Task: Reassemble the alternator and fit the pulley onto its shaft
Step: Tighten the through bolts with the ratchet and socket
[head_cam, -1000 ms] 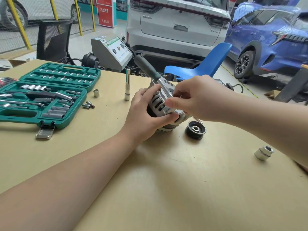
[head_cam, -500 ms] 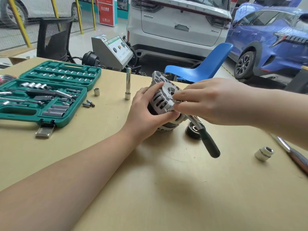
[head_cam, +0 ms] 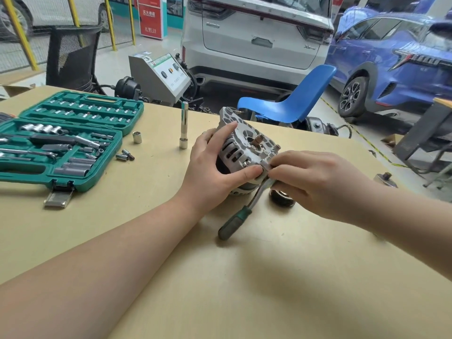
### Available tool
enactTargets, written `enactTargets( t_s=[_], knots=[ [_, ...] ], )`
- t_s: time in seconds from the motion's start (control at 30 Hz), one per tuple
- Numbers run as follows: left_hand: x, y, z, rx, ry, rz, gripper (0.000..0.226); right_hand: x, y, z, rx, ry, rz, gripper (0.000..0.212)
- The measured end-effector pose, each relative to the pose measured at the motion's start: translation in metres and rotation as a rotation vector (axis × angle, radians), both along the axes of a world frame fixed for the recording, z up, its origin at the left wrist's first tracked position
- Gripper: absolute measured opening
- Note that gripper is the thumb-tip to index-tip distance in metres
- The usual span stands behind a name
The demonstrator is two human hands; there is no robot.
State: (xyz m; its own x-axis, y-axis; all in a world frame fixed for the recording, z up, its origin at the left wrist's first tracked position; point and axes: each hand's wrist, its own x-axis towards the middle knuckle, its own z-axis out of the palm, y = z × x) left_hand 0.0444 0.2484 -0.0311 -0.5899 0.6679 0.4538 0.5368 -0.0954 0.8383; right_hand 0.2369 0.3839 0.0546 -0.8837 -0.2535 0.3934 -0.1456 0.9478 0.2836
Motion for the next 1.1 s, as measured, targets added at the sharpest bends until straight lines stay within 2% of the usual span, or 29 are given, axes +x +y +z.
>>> enactTargets(
  t_s=[0.07,0.13,0.2,0.27,0.33,0.4,0.47,0.5,0.6,0.67,0.87,1.0,1.1],
  knots=[
    [0.004,-0.002,0.0,-0.016,0.047,0.016,0.078,0.001,-0.002,-0.001,-0.306,0.038,-0.035,0.016],
    [0.007,-0.004,-0.001,0.053,0.162,0.057,0.06,0.0,-0.006,-0.004,-0.73,0.049,-0.078,0.009],
    [0.008,-0.005,-0.001,0.148,0.252,0.068,0.039,-0.003,-0.016,-0.013,-1.156,0.068,-0.072,0.017],
    [0.008,-0.006,-0.001,0.184,0.257,0.066,0.029,-0.008,-0.026,-0.022,-1.535,0.134,0.006,0.027],
    [0.008,-0.008,-0.001,0.178,0.214,0.064,0.027,-0.012,-0.034,-0.03,-1.828,0.228,0.032,0.041],
    [0.008,-0.009,-0.001,0.18,0.153,0.034,0.029,-0.017,-0.036,-0.032,-1.976,0.319,0.007,0.042],
    [0.009,-0.01,0.0,0.172,0.117,0.01,0.031,-0.02,-0.035,-0.028,-1.94,0.356,-0.048,0.035],
    [0.009,-0.011,0.0,0.164,0.115,0.007,0.031,-0.02,-0.034,-0.025,-1.838,0.353,-0.094,0.032],
    [0.009,-0.01,0.0,0.164,0.129,0.011,0.031,-0.021,-0.029,-0.014,-1.346,0.276,-0.221,0.027],
    [0.009,-0.01,0.0,0.165,0.135,0.018,0.03,-0.021,-0.026,-0.009,-1.179,0.224,-0.259,0.031],
    [0.008,-0.01,0.0,0.16,0.148,0.026,0.029,-0.02,-0.024,-0.001,-1.184,0.16,-0.23,0.037],
    [0.008,-0.01,0.0,0.17,0.149,0.028,0.029,-0.024,-0.022,-0.002,-1.115,0.151,-0.227,0.036],
    [0.009,-0.01,0.001,0.171,0.142,0.018,0.029,-0.026,-0.017,-0.003,-0.984,0.129,-0.273,0.036]
  ],
)
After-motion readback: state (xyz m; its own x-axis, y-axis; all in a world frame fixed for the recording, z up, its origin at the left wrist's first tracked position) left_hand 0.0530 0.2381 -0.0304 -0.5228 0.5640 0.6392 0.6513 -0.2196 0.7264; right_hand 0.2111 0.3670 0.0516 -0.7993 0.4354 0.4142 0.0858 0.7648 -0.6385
